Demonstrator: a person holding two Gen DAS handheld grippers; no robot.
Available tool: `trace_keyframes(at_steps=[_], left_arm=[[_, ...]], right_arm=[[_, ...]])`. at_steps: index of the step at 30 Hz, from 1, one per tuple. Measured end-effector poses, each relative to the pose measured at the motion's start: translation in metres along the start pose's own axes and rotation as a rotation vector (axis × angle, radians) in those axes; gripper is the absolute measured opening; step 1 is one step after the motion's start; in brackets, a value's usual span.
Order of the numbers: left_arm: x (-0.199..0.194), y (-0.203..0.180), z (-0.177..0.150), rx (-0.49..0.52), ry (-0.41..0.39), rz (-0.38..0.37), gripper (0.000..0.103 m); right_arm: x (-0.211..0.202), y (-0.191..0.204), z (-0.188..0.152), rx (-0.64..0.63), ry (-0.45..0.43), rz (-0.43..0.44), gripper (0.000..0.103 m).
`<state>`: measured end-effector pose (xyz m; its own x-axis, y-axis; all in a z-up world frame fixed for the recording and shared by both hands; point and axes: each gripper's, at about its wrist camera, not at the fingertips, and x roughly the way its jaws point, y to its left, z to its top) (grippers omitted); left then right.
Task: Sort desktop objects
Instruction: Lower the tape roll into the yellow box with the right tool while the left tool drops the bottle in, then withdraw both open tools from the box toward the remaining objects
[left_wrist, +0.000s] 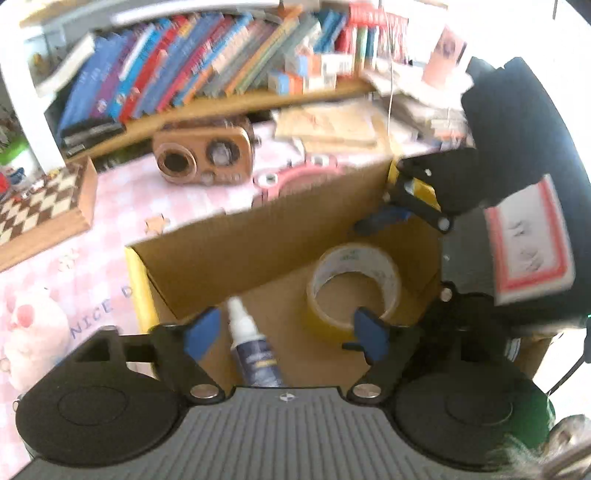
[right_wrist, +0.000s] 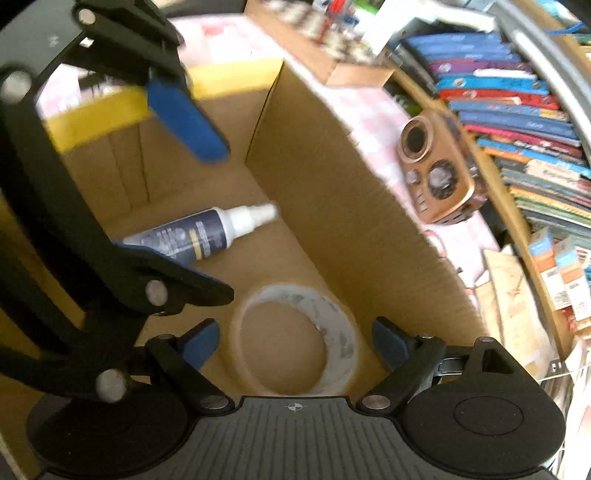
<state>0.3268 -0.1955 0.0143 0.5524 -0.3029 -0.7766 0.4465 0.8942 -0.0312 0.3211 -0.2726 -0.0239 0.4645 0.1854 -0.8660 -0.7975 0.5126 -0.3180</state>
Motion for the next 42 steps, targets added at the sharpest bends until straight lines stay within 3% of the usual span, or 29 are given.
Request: trace_keyframes(at_steps=[4,8,16,21,26,31,42], left_arm=[[-0.029,0.006,-0.001,-0.064,-0.081,-0.016,0.081],[-0.063,0.006,-0.007,-0.097,-0.186,0.014,0.084],[-0.125,0.005,-0.027,-0.167,-0.362,0.116,0.088],[-0.157,0.002,-0.054,-0.179,-0.449,0.184,0.095],[-0.176,0.008,-0.095,-0.234,-0.487,0.23,0.097],[-0.19,0.025,-0.139,-0.328,-0.463,0.262,0.097],[-0.223,0.051,-0.206,-0.349,-0.452,0.307,0.098]], right_arm=[[-0.035,-0.013,-0.009,0.115,-0.1,-0.016,0.092],[-0.074,-0.018,-0.021,0.216,-0.206,-0.05,0.092],[-0.138,-0.013,-0.04,0.398,-0.424,-0.105,0.092],[-0.16,-0.005,-0.053,0.514,-0.495,-0.176,0.092],[-0.174,0.024,-0.069,0.596,-0.506,-0.32,0.092],[-0.184,0.064,-0.082,0.644,-0.507,-0.399,0.092],[-0.183,0.145,-0.087,0.797,-0.436,-0.431,0.092]])
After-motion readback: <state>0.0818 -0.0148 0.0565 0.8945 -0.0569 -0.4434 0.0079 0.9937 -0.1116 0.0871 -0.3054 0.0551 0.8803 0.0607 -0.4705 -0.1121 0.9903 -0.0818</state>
